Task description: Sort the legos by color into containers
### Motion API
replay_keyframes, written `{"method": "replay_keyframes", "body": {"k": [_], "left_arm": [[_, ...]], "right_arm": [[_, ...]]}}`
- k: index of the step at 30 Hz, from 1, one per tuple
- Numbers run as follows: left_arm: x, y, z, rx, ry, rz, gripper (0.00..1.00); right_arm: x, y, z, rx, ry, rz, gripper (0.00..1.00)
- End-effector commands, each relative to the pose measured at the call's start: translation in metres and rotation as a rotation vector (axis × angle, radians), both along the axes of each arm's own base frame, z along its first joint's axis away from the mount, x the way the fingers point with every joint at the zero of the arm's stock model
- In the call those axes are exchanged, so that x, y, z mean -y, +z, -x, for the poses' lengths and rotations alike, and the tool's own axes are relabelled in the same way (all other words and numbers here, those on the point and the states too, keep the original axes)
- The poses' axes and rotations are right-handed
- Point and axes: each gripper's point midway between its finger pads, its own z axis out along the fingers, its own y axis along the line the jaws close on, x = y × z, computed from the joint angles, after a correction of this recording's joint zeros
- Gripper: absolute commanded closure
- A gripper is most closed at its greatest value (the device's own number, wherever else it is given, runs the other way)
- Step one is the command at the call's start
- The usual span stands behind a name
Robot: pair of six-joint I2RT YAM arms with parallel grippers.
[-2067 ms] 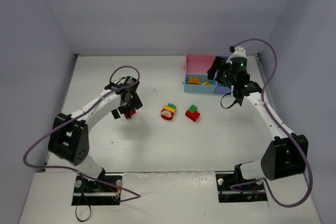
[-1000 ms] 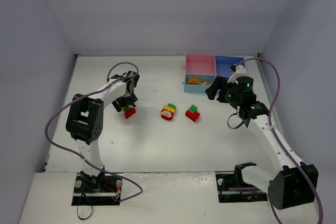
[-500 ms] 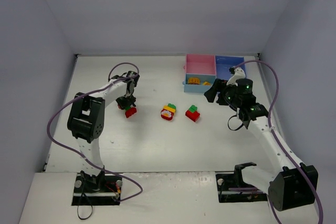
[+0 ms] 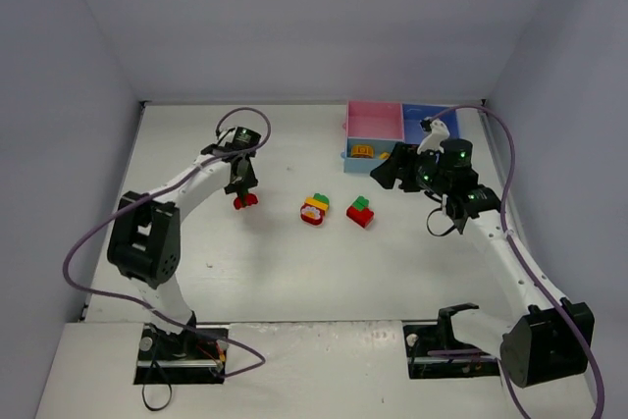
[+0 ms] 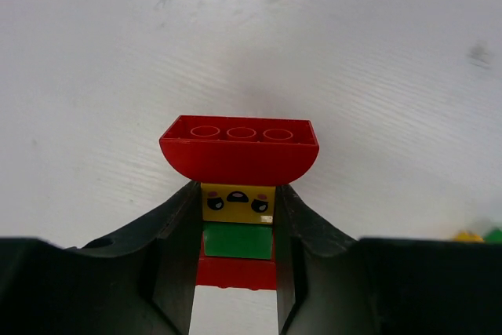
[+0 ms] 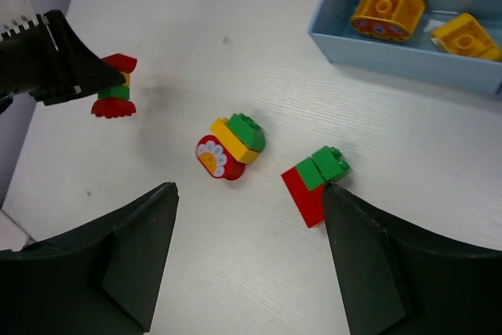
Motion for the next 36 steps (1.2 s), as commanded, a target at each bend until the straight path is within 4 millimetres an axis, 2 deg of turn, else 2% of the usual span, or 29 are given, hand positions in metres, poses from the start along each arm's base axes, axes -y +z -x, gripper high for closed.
{"method": "replay_keyframes", "body": {"k": [1,2,4,5,6,7,9,11,12,15,20,26,30,36], "left_arm": [[0.022,0.096,-0.026,0.322,-0.271,-0.052,1.0],[0.026,0.095,-0.02,0.336,-0.32,-0.052,1.0],[0.038,0.128,-0.02,0.47,-0.431,-0.04,1.0],[0.048,0.121,-0.011,0.479,-0.506,-0.002,1.0],[0.052,0.141,-0.006,0.552,-0.566,-0.001,1.0],[0.057,0.155,-0.009,0.631,-0.593,0.008,1.0],[0.064,0.16,0.003,0.675,-0.727,-0.024,1.0],[0.083,0.177,0.013,0.759,-0.872,-0.027,1.0],[0.088,0.173,0.019,0.764,-0.945,-0.057,1.0],[0.105,0.18,0.036,0.844,-1.131,-0.091,1.0],[0.122,0.191,0.061,0.933,-1.287,-0.072,1.0],[0.138,0.199,0.079,0.972,-1.383,-0.045,1.0],[0.148,0.201,0.091,0.989,-1.44,-0.041,1.0],[0.155,0.2,0.098,0.994,-1.461,-0.036,1.0]], "right_arm": [[-0.029,0.045,-0.003,0.086,0.141,-0.095,0.29],[-0.035,0.053,0.0,0.093,0.184,-0.117,0.28],[-0.046,0.058,0.003,0.089,0.227,-0.135,0.27],[-0.051,0.06,0.005,0.085,0.25,-0.145,0.25],[-0.057,0.067,0.005,0.093,0.272,-0.152,0.24],[-0.061,0.071,0.007,0.095,0.286,-0.161,0.23],[-0.072,0.082,0.009,0.101,0.33,-0.181,0.21],[-0.084,0.088,0.014,0.096,0.371,-0.198,0.19],[-0.09,0.088,0.014,0.087,0.39,-0.203,0.18],[-0.11,0.098,0.019,0.091,0.449,-0.218,0.15],[-0.141,0.094,0.028,0.061,0.522,-0.221,0.14],[-0.162,0.079,0.026,0.022,0.538,-0.227,0.14],[-0.176,0.079,0.026,0.02,0.556,-0.242,0.15],[-0.188,0.069,0.023,0.003,0.555,-0.228,0.16]]}}
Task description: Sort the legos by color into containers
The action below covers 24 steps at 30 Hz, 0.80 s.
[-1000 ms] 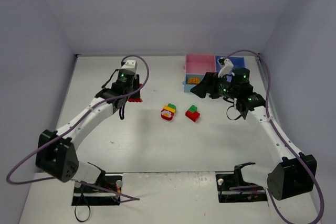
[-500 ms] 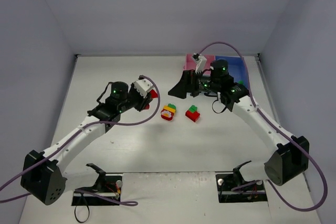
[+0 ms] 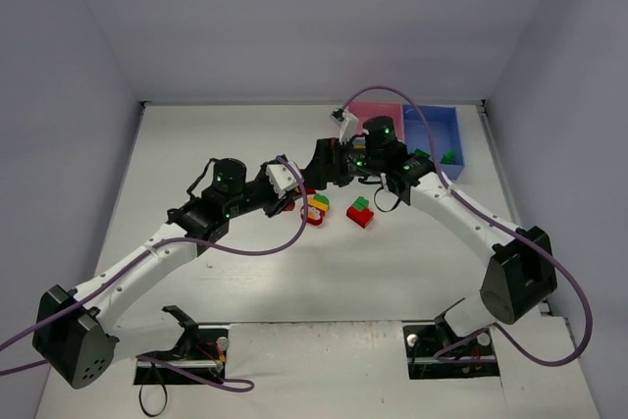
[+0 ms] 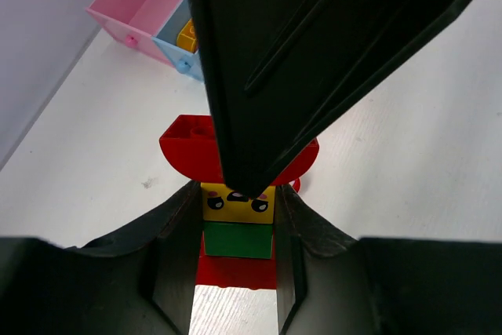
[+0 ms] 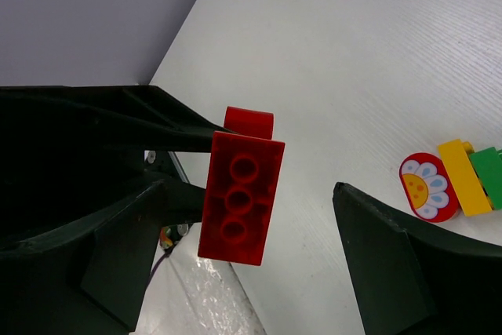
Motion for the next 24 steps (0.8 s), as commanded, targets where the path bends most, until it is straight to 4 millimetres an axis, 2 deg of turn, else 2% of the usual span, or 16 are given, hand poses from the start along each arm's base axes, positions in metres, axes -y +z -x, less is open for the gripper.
{"method": "replay_keyframes", "body": {"k": [1,5,8,9,11,12,14,19,23,24], "left_arm": [[0.007,0.042,0.0,0.136,-0.038,0.07,1.0],[0.008,0.045,0.0,0.142,-0.032,0.072,1.0],[0.008,0.043,-0.002,0.138,-0.033,0.068,1.0],[0.009,0.042,-0.002,0.137,-0.034,0.067,1.0],[0.01,0.037,-0.002,0.124,-0.037,0.061,1.0],[0.011,0.034,-0.003,0.119,-0.039,0.056,1.0],[0.011,0.029,-0.004,0.106,-0.036,0.048,1.0],[0.012,0.006,-0.008,0.054,-0.024,0.016,1.0],[0.012,-0.009,-0.009,0.023,-0.019,0.003,1.0],[0.012,-0.013,-0.01,0.016,-0.019,-0.002,1.0]], "right_arm": [[-0.013,0.035,-0.011,0.109,0.003,-0.071,0.17],[-0.017,0.028,-0.009,0.095,0.006,-0.06,0.23],[-0.017,0.026,-0.009,0.099,-0.003,-0.051,0.44],[-0.016,0.025,-0.011,0.103,-0.015,-0.046,0.59],[-0.013,0.024,-0.013,0.116,-0.035,-0.034,0.73],[-0.011,0.024,-0.017,0.125,-0.054,-0.024,0.85],[-0.006,0.023,-0.019,0.142,-0.071,0.0,0.96],[0.011,0.029,-0.033,0.188,-0.141,0.047,1.0],[0.034,0.037,-0.05,0.219,-0.203,0.061,1.0],[0.044,0.037,-0.059,0.221,-0.233,0.065,1.0]]}}
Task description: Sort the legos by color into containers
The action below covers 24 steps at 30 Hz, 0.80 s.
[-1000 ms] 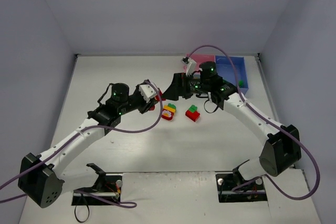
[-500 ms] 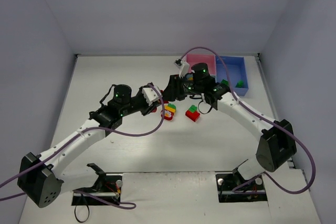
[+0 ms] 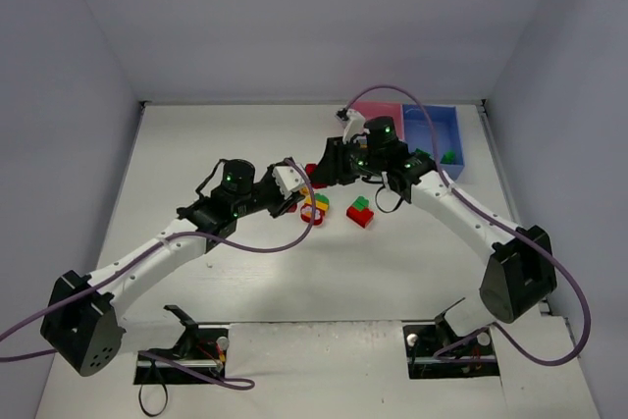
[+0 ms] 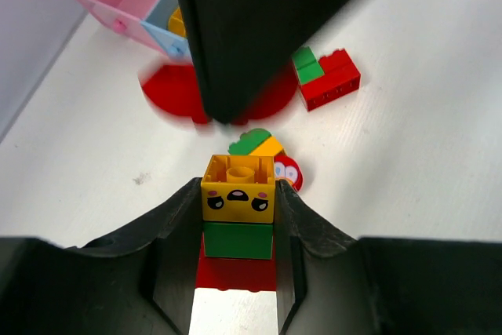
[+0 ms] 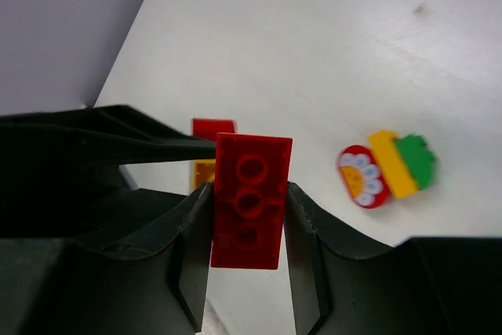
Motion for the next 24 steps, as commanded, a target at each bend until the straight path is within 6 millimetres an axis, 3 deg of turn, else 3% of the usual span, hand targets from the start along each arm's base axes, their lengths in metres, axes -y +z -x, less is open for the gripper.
{"method": "replay_keyframes", "body": {"k": [1,2,5,10,12,16,17,18,19,20,22,23,24], "left_arm": [[0.002,0.004,-0.001,0.017,-0.008,0.025,1.0],[0.003,0.003,-0.002,0.014,-0.008,0.025,1.0],[0.003,0.0,-0.002,0.006,-0.007,0.027,1.0],[0.0,0.008,-0.006,-0.006,0.039,0.081,1.0],[-0.003,0.016,-0.013,-0.006,0.095,0.118,1.0],[-0.012,0.026,-0.024,-0.074,0.247,0.232,1.0],[-0.015,0.031,-0.028,-0.072,0.28,0.258,1.0],[-0.015,0.034,-0.027,-0.12,0.316,0.316,1.0],[-0.016,0.039,-0.028,-0.125,0.331,0.344,1.0],[-0.017,0.043,-0.029,-0.127,0.347,0.367,1.0],[-0.023,0.053,-0.034,-0.142,0.411,0.434,1.0],[-0.025,0.062,-0.035,-0.144,0.437,0.478,1.0],[-0.027,0.068,-0.036,-0.147,0.45,0.501,1.0]], "right_arm": [[0.046,0.059,-0.052,0.216,-0.164,-0.02,1.0],[0.046,0.06,-0.052,0.218,-0.163,-0.02,1.0],[0.072,0.065,-0.077,0.237,-0.237,-0.01,1.0],[0.117,0.046,-0.14,0.288,-0.458,0.143,0.99],[0.138,0.029,-0.172,0.293,-0.573,0.228,0.97],[0.158,0.011,-0.224,0.302,-0.709,0.286,0.95],[0.161,-0.01,-0.236,0.283,-0.726,0.327,0.95],[0.169,0.0,-0.25,0.312,-0.779,0.339,0.94],[0.172,-0.005,-0.258,0.317,-0.797,0.357,0.94],[0.172,-0.024,-0.267,0.308,-0.8,0.391,0.94],[0.178,-0.022,-0.285,0.346,-0.847,0.393,0.94],[0.177,-0.039,-0.293,0.342,-0.846,0.413,0.94],[0.178,-0.033,-0.301,0.362,-0.86,0.409,0.92]]}}
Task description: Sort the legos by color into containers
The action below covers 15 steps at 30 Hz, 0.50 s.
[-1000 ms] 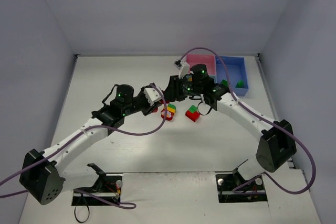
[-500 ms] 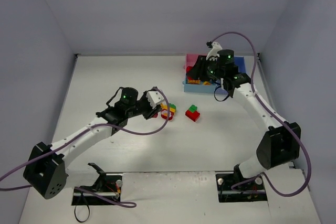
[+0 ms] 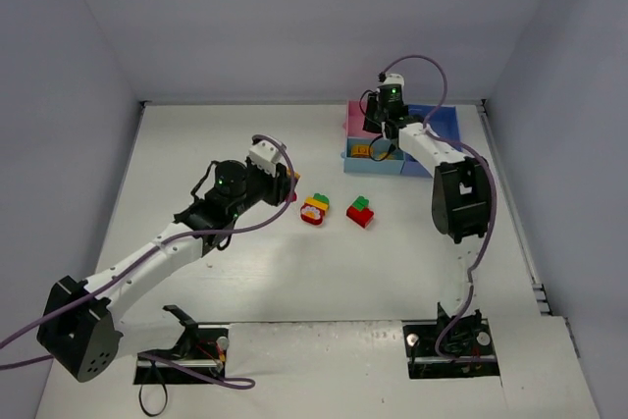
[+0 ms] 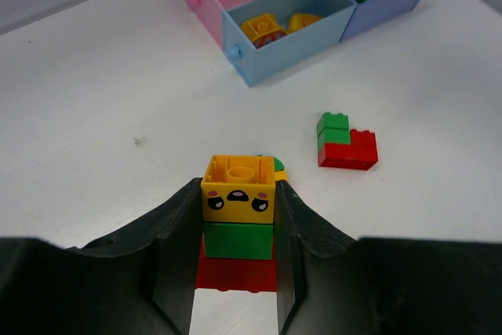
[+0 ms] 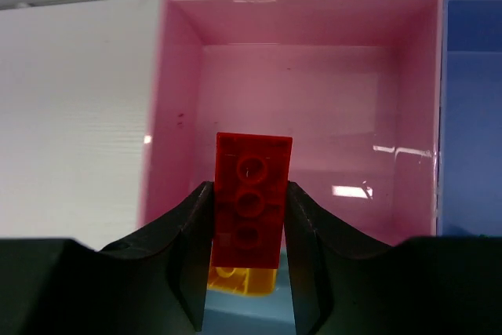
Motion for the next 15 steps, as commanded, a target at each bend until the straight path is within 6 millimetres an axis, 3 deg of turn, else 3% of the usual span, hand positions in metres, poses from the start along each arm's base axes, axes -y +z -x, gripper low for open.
{"method": "replay_keyframes", "body": {"k": [1,2,4,5,9,11,14,15], "left_arm": [[-0.008,0.065,-0.013,0.073,0.138,0.242,1.0],[-0.008,0.068,-0.014,0.063,0.149,0.266,1.0],[-0.009,0.074,-0.015,0.036,0.181,0.32,1.0],[-0.009,0.076,-0.015,0.031,0.191,0.341,1.0],[-0.017,0.083,-0.02,0.007,0.268,0.418,1.0],[-0.019,0.087,-0.021,-0.005,0.294,0.458,1.0],[-0.021,0.098,-0.024,0.012,0.312,0.51,1.0],[-0.022,0.104,-0.026,0.027,0.321,0.528,1.0]], "right_arm": [[0.014,0.059,-0.047,0.217,-0.094,0.037,0.89],[0.014,0.045,-0.053,0.201,-0.093,0.046,0.85],[0.012,0.05,-0.063,0.224,-0.085,0.054,0.71],[0.011,0.04,-0.067,0.214,-0.08,0.062,0.66],[0.009,0.039,-0.076,0.223,-0.057,0.067,0.28],[0.007,0.043,-0.072,0.224,-0.04,0.064,0.2],[0.001,0.051,-0.054,0.214,0.006,0.044,0.19],[-0.006,0.077,-0.044,0.251,0.049,0.011,0.19]]}}
